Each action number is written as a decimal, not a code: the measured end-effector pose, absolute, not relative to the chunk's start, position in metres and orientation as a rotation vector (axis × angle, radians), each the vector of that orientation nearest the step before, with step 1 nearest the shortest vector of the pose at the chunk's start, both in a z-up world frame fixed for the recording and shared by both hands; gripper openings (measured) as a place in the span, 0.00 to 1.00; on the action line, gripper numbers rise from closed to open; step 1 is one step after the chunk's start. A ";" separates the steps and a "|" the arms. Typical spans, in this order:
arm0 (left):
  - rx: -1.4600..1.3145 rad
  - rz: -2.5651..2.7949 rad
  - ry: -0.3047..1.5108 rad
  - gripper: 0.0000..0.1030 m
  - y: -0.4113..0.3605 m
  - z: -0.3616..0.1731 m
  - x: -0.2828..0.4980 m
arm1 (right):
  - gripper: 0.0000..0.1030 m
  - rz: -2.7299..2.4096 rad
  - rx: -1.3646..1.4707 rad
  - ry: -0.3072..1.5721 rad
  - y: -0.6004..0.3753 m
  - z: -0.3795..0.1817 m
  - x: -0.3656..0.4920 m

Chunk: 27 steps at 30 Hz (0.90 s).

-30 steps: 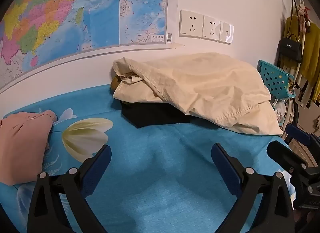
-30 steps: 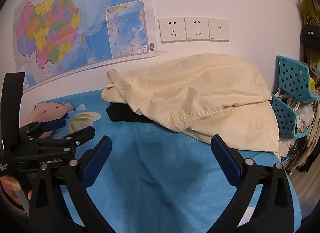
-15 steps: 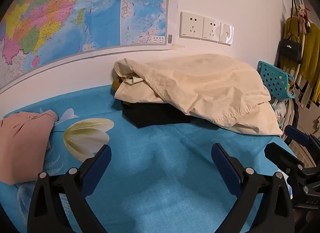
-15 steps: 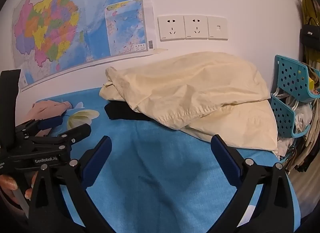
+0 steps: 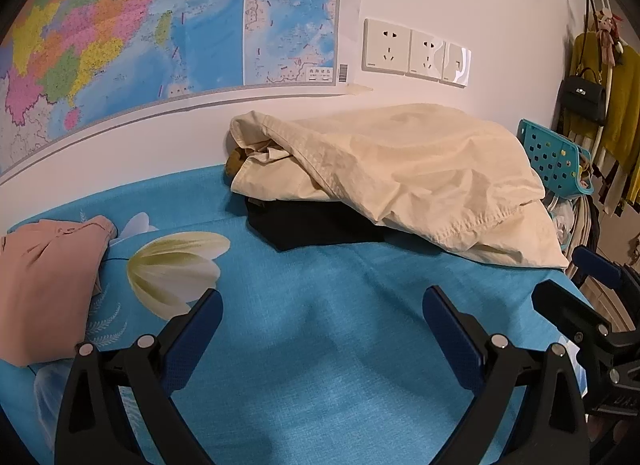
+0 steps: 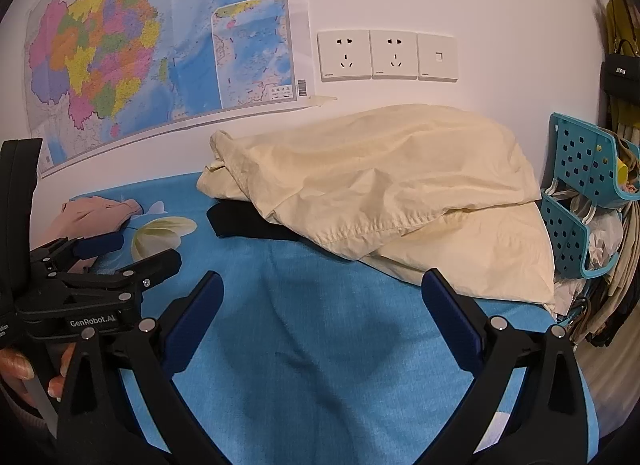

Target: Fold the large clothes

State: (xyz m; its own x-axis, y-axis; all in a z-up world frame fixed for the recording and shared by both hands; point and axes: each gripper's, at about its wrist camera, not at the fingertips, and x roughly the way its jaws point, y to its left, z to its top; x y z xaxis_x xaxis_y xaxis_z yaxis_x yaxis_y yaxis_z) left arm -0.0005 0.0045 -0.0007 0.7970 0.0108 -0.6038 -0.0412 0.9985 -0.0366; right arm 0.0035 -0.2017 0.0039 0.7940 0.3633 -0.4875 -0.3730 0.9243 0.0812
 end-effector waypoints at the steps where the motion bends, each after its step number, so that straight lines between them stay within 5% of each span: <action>1: -0.050 0.030 0.646 0.94 0.004 -0.001 -0.002 | 0.95 0.395 -0.020 0.520 -0.202 0.004 0.004; 27: -0.056 0.036 0.659 0.94 0.004 -0.005 0.003 | 0.95 0.408 -0.019 0.522 -0.200 0.006 0.009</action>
State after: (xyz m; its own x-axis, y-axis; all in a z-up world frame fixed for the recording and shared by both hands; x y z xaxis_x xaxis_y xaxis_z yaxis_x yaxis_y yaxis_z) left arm 0.0026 0.0039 -0.0050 0.7903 0.0154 -0.6125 -0.0511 0.9978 -0.0410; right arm 0.0087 -0.2001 0.0058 0.7882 0.3744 -0.4884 -0.3840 0.9194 0.0850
